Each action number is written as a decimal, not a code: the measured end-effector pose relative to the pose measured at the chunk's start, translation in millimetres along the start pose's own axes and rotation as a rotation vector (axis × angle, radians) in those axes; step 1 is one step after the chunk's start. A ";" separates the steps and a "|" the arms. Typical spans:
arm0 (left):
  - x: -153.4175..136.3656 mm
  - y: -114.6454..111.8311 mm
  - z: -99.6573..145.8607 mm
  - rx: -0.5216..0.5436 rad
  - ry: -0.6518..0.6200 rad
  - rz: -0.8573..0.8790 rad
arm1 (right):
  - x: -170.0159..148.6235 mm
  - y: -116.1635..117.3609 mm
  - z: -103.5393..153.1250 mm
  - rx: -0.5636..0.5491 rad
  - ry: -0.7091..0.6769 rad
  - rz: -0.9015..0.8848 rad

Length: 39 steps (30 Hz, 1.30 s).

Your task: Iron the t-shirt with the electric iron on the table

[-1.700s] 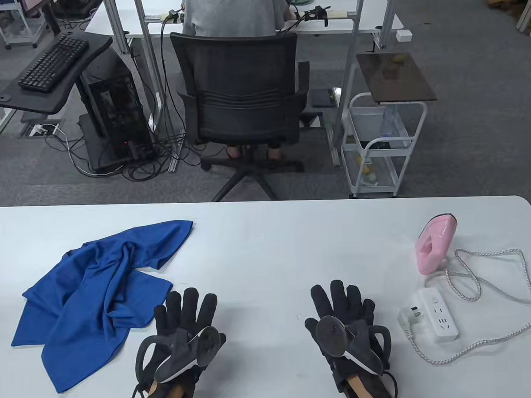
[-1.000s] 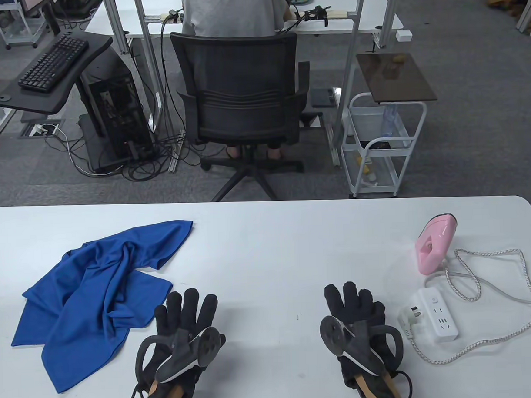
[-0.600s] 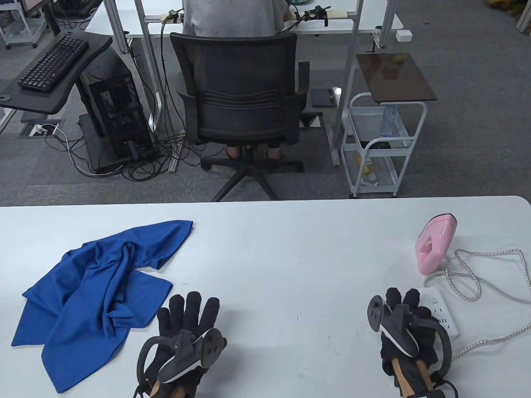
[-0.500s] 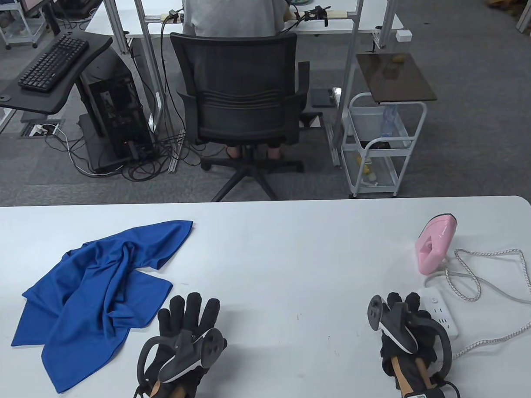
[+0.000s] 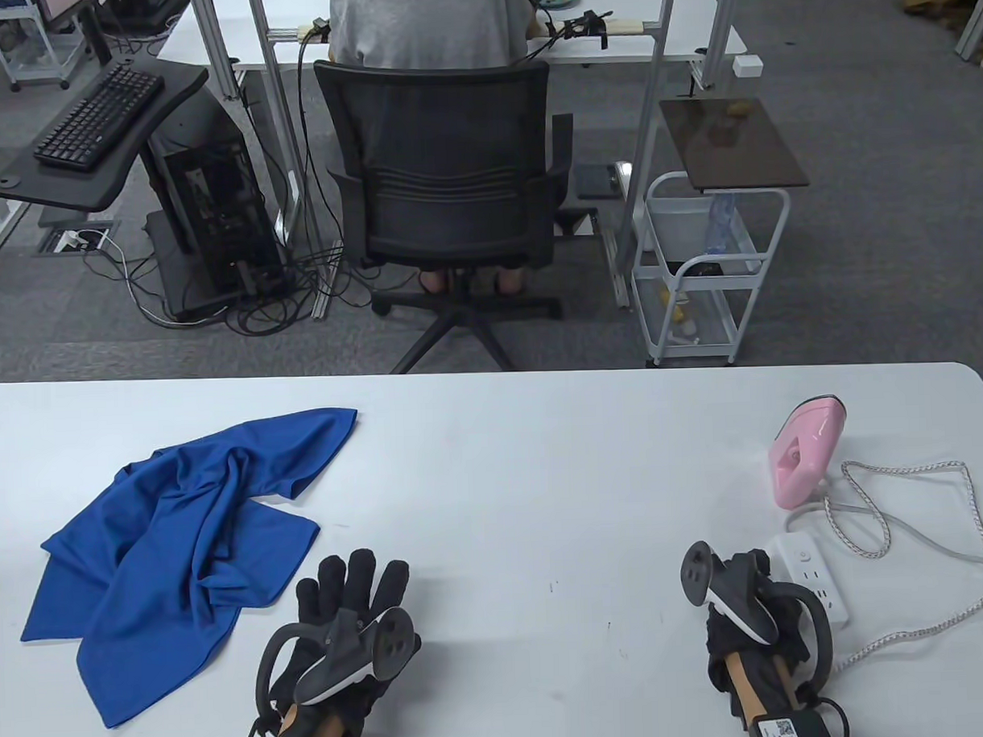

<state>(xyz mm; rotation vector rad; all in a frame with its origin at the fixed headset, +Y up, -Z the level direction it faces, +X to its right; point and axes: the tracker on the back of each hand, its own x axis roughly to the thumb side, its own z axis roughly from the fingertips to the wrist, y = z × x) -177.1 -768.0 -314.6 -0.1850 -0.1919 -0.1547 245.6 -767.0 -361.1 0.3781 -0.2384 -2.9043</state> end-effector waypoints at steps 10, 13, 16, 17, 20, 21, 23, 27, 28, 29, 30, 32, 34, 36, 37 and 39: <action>-1.3 1.7 1.0 0.012 -0.003 0.007 | -25.3 -34.6 12.8 -0.171 0.006 -0.132; -2.0 2.0 0.5 0.018 -0.002 0.017 | -43.8 -43.5 15.2 -0.176 0.015 -0.169; -2.5 3.0 0.8 0.018 0.000 0.005 | -65.1 -45.0 13.6 -0.176 0.057 -0.216; -2.7 3.2 1.0 0.019 0.000 0.006 | -72.2 -44.1 12.4 -0.160 0.084 -0.241; -2.7 2.8 0.5 0.020 -0.001 0.014 | -90.0 -39.3 10.6 -0.121 0.153 -0.276; -2.5 2.4 0.3 0.018 -0.001 0.010 | -93.5 -37.8 9.9 -0.114 0.165 -0.285; -2.5 2.2 0.1 0.015 -0.002 0.001 | -101.6 -34.3 9.1 -0.078 0.194 -0.280; -3.0 2.3 -0.2 0.019 -0.004 0.012 | -105.2 -29.6 6.6 -0.048 0.200 -0.240; -3.1 2.0 -0.4 0.016 -0.004 0.011 | -104.4 -28.5 6.0 -0.042 0.201 -0.230; -3.3 1.2 -0.8 0.011 -0.003 0.008 | -102.8 -26.8 5.1 -0.032 0.206 -0.218; -3.6 0.8 -0.9 0.008 -0.002 0.005 | -101.4 -25.1 4.4 -0.017 0.202 -0.209; -3.9 0.9 -0.7 0.007 -0.003 0.009 | -100.8 -24.2 4.2 -0.008 0.214 -0.209; -4.0 0.6 -0.8 0.006 -0.002 0.018 | -100.4 -23.6 4.2 0.002 0.221 -0.228; -3.9 -0.1 -1.0 0.000 -0.003 0.015 | -99.6 -20.6 2.6 0.013 0.224 -0.235; -3.8 -0.4 -1.1 -0.002 -0.003 0.014 | -99.5 -20.6 2.6 0.013 0.228 -0.232; -3.7 -1.3 -1.3 -0.007 -0.006 0.020 | -99.0 -21.3 2.4 0.005 0.236 -0.227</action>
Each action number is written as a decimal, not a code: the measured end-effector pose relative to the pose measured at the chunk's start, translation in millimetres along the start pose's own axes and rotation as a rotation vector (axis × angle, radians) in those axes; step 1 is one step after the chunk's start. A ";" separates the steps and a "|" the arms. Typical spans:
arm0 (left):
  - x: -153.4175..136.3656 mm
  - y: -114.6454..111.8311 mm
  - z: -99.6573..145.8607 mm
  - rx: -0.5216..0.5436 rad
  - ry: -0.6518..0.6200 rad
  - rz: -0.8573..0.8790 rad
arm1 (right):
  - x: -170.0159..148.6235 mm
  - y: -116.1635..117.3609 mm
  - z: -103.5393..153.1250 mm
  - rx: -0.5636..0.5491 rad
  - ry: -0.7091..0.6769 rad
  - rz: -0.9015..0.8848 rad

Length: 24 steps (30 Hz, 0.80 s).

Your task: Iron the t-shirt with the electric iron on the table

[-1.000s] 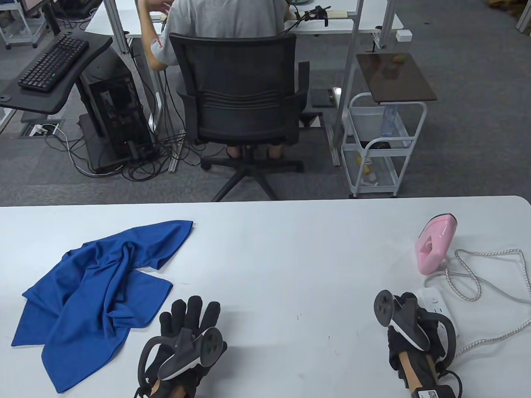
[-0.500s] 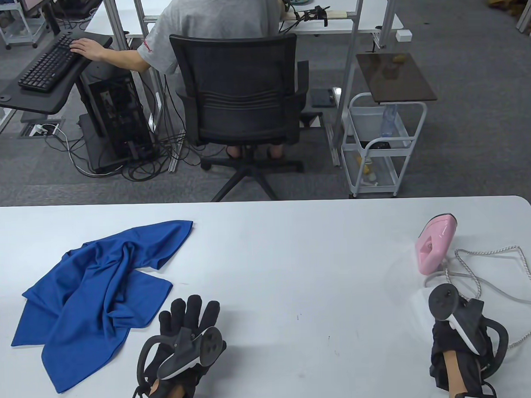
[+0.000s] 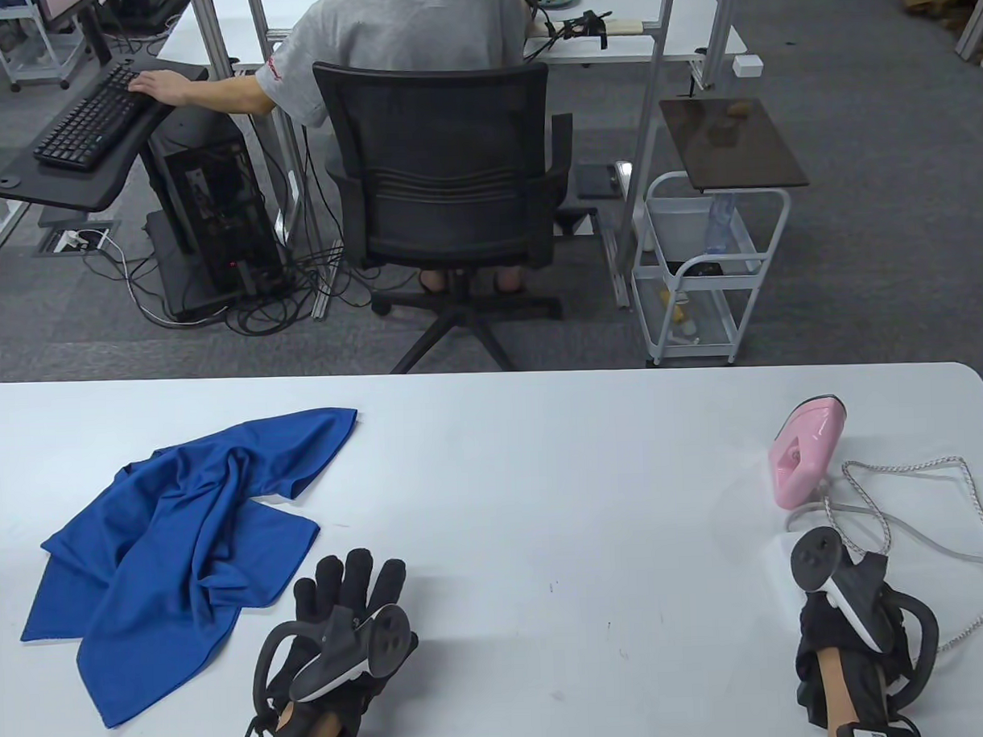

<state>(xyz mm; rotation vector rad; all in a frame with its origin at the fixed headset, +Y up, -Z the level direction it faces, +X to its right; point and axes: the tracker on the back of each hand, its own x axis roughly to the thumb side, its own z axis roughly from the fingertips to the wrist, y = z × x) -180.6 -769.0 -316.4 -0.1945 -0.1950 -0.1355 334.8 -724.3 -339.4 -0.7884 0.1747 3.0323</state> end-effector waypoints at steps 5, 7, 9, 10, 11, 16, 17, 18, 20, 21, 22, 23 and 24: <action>0.4 -2.2 -0.9 -0.020 -0.002 -0.001 | 0.0 -2.3 -4.2 0.010 0.018 0.054; 0.4 -2.0 -0.7 -0.022 -0.004 0.001 | -1.2 5.0 -7.9 0.023 0.012 0.040; 0.4 -1.8 -0.7 -0.020 -0.007 0.009 | 2.5 8.4 -7.0 -0.043 0.037 0.083; 0.5 -1.7 -0.9 -0.020 -0.008 0.010 | 5.5 8.8 -9.2 -0.001 0.053 0.113; 0.5 -2.1 -0.9 -0.020 -0.007 0.010 | 7.5 8.8 -8.5 0.000 0.054 0.151; 1.0 -2.6 -1.3 -0.031 -0.015 0.010 | 13.3 7.5 -3.7 0.055 0.061 0.138; 1.3 -3.3 -2.0 -0.036 -0.015 0.007 | 14.0 9.4 -3.4 0.065 0.062 0.120; 1.4 -3.9 -2.3 -0.040 -0.015 0.004 | 14.3 11.4 -3.6 0.057 0.053 0.116; 2.1 -4.9 -2.3 -0.049 -0.021 -0.001 | 15.3 16.1 -4.3 -0.009 0.018 0.104; 2.9 -4.7 -1.9 -0.051 -0.024 -0.001 | 16.1 18.9 -5.5 0.004 -0.005 0.086; 3.5 -4.3 -1.7 -0.050 -0.025 -0.001 | 16.7 21.1 -6.5 0.050 -0.017 0.070; 3.9 -4.0 -1.6 -0.048 -0.026 -0.001 | 17.0 22.6 -7.4 0.076 -0.016 0.062; 4.1 -3.6 -1.6 -0.045 -0.027 -0.001 | 17.3 24.7 -8.1 0.101 -0.004 0.056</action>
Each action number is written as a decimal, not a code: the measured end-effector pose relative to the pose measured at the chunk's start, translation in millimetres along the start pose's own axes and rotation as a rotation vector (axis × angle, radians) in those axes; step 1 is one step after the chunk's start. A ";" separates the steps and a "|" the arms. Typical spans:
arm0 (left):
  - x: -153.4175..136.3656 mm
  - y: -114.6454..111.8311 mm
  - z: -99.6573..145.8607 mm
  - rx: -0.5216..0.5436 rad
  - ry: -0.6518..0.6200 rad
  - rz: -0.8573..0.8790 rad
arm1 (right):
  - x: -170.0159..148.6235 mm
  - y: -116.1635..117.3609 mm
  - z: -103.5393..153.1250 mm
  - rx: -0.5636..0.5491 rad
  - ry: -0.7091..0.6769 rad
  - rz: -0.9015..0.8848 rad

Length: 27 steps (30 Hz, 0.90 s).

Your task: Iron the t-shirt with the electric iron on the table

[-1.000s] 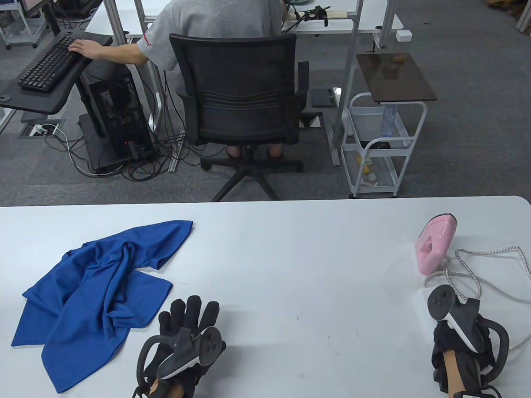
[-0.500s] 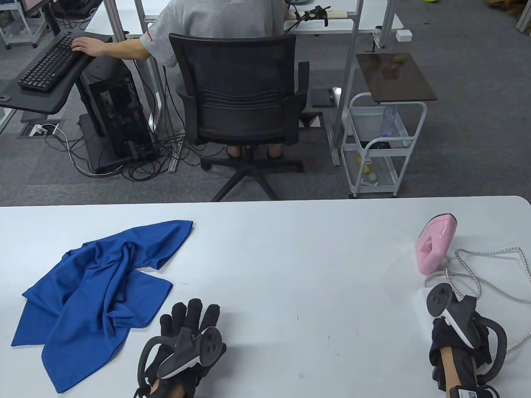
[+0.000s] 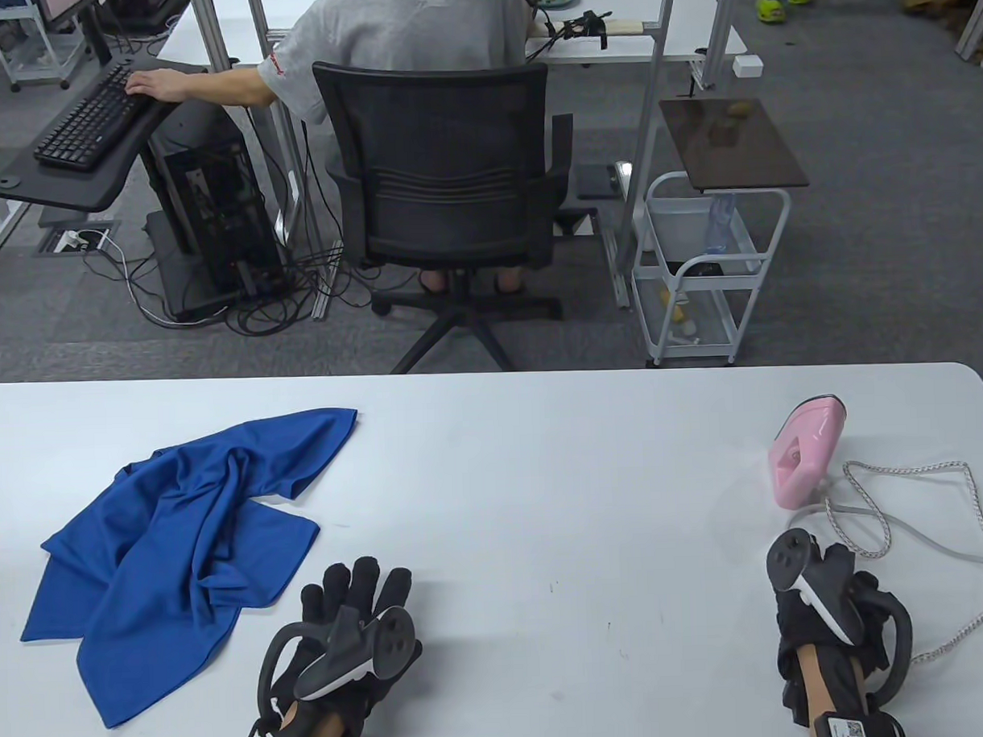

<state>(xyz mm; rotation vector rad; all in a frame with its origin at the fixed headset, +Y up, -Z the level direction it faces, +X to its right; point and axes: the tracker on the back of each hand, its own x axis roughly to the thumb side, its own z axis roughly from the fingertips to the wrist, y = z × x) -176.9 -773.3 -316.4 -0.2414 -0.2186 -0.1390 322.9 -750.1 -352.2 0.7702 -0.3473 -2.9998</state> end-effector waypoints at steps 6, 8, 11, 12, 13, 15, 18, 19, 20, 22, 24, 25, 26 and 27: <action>-1.1 -2.1 -1.1 -0.012 0.002 0.007 | 0.1 5.6 -2.9 0.006 -0.013 -0.006; -1.8 -2.3 -1.3 -0.015 0.005 0.005 | 0.2 5.7 -3.3 0.007 -0.010 0.002; -2.8 -0.3 0.3 -0.007 0.007 0.010 | -0.8 7.5 -5.6 0.048 -0.010 -0.020; -3.6 1.1 0.9 -0.001 0.010 0.014 | -0.7 7.2 -5.4 0.052 0.000 -0.032; -5.1 2.8 1.4 0.004 0.013 0.017 | -0.7 6.6 -5.6 0.057 0.008 -0.033; -10.4 6.6 2.8 0.020 0.025 0.022 | -0.7 4.9 -4.6 0.057 0.016 -0.028; -25.7 11.3 4.7 0.052 0.065 0.063 | 1.0 4.2 -0.1 -0.010 -0.004 -0.026; -31.3 11.7 4.8 0.055 0.081 0.083 | 1.7 3.8 1.4 -0.018 -0.016 -0.022; -40.3 11.4 4.7 0.061 0.110 0.112 | 3.2 1.8 3.5 -0.031 -0.034 -0.016; -56.8 9.4 4.4 0.068 0.168 0.141 | 7.9 -3.6 8.4 -0.063 -0.055 -0.019; -71.9 7.2 5.2 0.063 0.221 0.154 | 13.6 -9.2 14.0 -0.088 -0.088 -0.021; -80.9 5.7 6.1 0.046 0.244 0.178 | 18.5 -12.7 18.6 -0.107 -0.113 -0.022; -86.5 4.9 6.6 0.038 0.264 0.196 | 22.8 -15.2 22.5 -0.121 -0.130 -0.024; -90.7 4.4 6.3 0.038 0.282 0.211 | 26.5 -17.0 25.6 -0.127 -0.146 -0.027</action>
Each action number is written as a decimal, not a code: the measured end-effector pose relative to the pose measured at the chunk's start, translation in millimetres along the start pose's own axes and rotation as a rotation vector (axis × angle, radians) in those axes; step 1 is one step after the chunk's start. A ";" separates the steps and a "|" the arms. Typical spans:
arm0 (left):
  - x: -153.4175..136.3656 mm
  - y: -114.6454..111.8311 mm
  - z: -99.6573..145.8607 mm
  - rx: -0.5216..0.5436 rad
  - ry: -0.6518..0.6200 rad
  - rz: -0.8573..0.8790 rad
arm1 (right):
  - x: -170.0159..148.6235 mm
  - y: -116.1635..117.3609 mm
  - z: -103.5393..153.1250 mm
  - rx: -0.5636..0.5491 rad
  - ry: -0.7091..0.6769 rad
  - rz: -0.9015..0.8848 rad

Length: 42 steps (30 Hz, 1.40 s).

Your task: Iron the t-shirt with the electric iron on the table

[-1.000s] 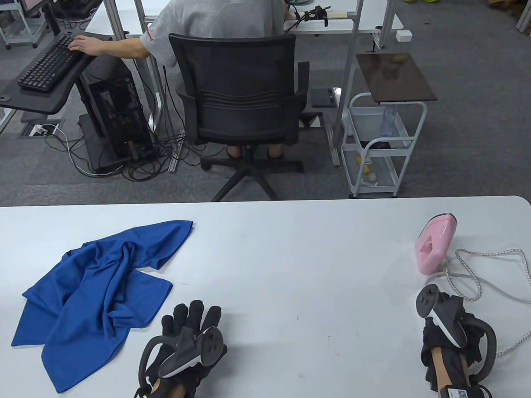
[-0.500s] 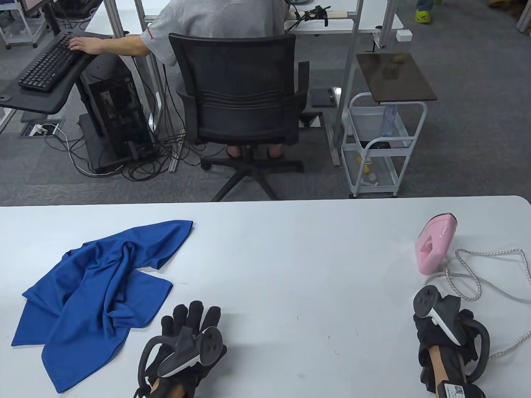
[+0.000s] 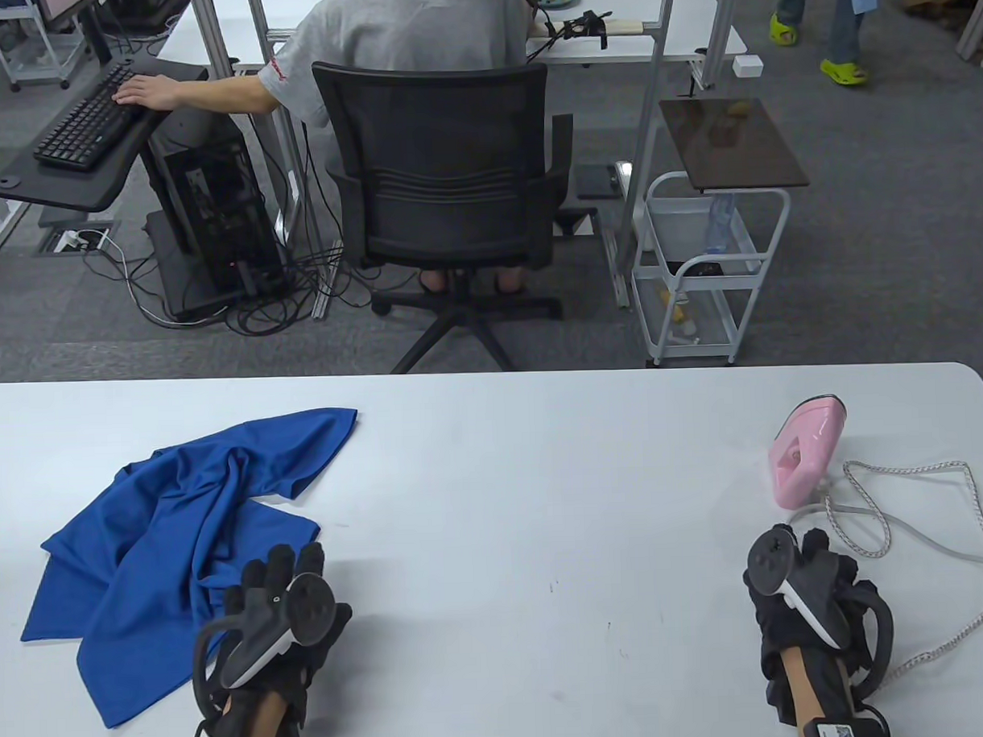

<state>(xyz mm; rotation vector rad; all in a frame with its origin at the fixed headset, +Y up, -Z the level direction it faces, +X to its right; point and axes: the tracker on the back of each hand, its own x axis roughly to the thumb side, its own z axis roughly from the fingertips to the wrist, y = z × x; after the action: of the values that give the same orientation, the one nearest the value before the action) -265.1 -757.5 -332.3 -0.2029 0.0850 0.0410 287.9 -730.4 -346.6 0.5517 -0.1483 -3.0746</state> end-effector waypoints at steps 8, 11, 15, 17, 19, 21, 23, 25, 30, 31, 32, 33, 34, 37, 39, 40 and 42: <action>-2.9 -6.5 -34.4 -0.146 0.154 -0.043 | 51.7 -1.7 24.5 -0.048 -0.196 0.083; 0.0 -6.1 -48.5 -0.167 0.187 -0.098 | 65.1 -1.5 30.5 -0.050 -0.244 0.116; -0.3 -12.0 -63.8 -0.292 0.229 -0.096 | 73.6 0.9 37.0 -0.051 -0.278 0.104; 1.5 -16.0 -66.1 -0.319 0.225 -0.094 | 75.4 1.5 38.5 -0.050 -0.279 0.095; 5.1 -15.4 -65.3 -0.267 0.221 -0.104 | 76.5 1.8 38.9 -0.048 -0.280 0.080; 9.5 -15.1 -63.6 -0.277 0.182 -0.075 | 77.3 2.6 38.6 -0.046 -0.287 0.076; 15.2 -13.4 -61.6 -0.275 0.151 -0.033 | 78.5 3.5 38.2 -0.050 -0.296 0.101; 21.6 -12.2 -59.8 -0.276 0.113 -0.015 | 79.2 4.6 37.7 -0.047 -0.294 0.112; 47.7 -13.2 -52.3 -0.274 -0.013 -0.014 | 81.1 6.7 37.6 -0.038 -0.293 0.096; 52.5 -13.3 -51.2 -0.276 -0.034 -0.011 | 81.5 7.0 37.7 -0.035 -0.293 0.093; 59.1 -13.6 -49.5 -0.280 -0.058 -0.001 | 82.2 7.4 37.9 -0.031 -0.295 0.091; 64.0 -14.0 -48.2 -0.279 -0.074 0.009 | 82.9 7.7 38.3 -0.030 -0.297 0.091; 72.6 -14.7 -46.0 -0.277 -0.099 0.024 | 84.3 8.3 38.7 -0.029 -0.300 0.093; 98.6 -17.4 -41.3 -0.294 -0.191 0.027 | 89.2 11.3 38.6 -0.027 -0.321 0.115; 117.9 -20.0 -37.4 -0.288 -0.241 0.010 | 91.8 13.2 38.6 -0.020 -0.325 0.135; 125.3 -20.8 -35.4 -0.285 -0.262 0.003 | 92.6 13.9 38.8 -0.017 -0.327 0.138; 150.4 -23.4 -28.5 -0.271 -0.338 -0.025 | 95.0 15.3 39.5 -0.011 -0.338 0.129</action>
<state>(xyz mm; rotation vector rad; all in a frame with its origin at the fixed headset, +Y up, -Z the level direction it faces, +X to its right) -116.5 -781.3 -368.7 -0.4651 -0.2615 0.0612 185.0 -744.9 -341.1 0.0156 -0.1622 -3.0106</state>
